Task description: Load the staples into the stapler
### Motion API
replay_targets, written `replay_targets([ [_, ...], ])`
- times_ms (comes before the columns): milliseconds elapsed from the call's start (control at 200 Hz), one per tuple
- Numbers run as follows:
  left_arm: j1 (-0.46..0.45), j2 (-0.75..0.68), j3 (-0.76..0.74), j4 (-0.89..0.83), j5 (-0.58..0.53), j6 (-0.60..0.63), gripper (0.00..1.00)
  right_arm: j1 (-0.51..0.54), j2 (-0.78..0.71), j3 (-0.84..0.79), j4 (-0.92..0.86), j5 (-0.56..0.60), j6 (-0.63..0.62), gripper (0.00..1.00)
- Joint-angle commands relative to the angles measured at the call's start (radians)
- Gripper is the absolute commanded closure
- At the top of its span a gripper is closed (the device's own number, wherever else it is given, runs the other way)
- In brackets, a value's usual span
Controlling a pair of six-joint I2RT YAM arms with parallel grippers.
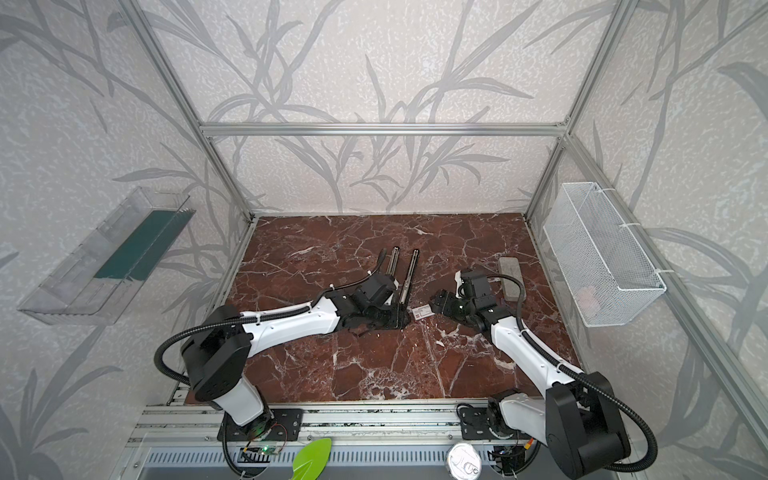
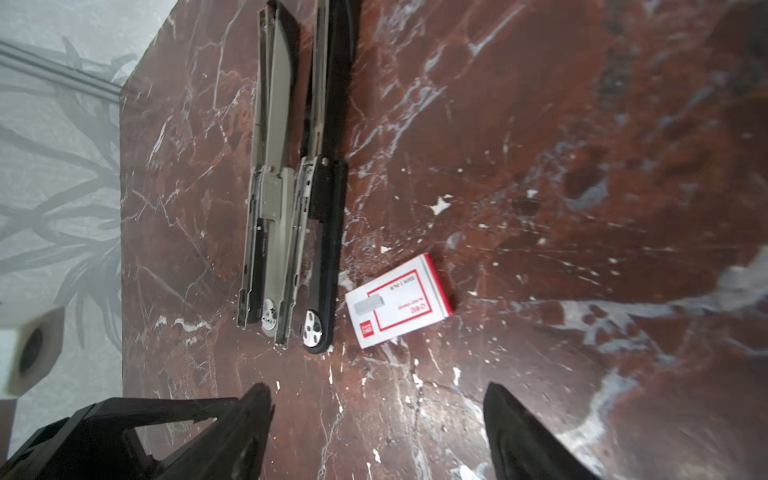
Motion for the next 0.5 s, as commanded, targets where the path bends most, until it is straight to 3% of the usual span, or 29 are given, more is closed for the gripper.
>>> replay_targets([
  [0,-0.013,0.063,0.057,0.0,-0.048,-0.059,0.41,-0.027,-0.038,-0.025,-0.037,-0.003,-0.012,0.19],
  [235,-0.024,0.198,0.142,0.011,-0.062,-0.122,0.41,-0.046,-0.051,-0.056,-0.014,-0.011,-0.008,0.19],
  [495,-0.027,0.29,0.226,0.01,-0.079,-0.098,0.41,-0.047,-0.06,-0.076,-0.009,-0.016,-0.012,0.2],
])
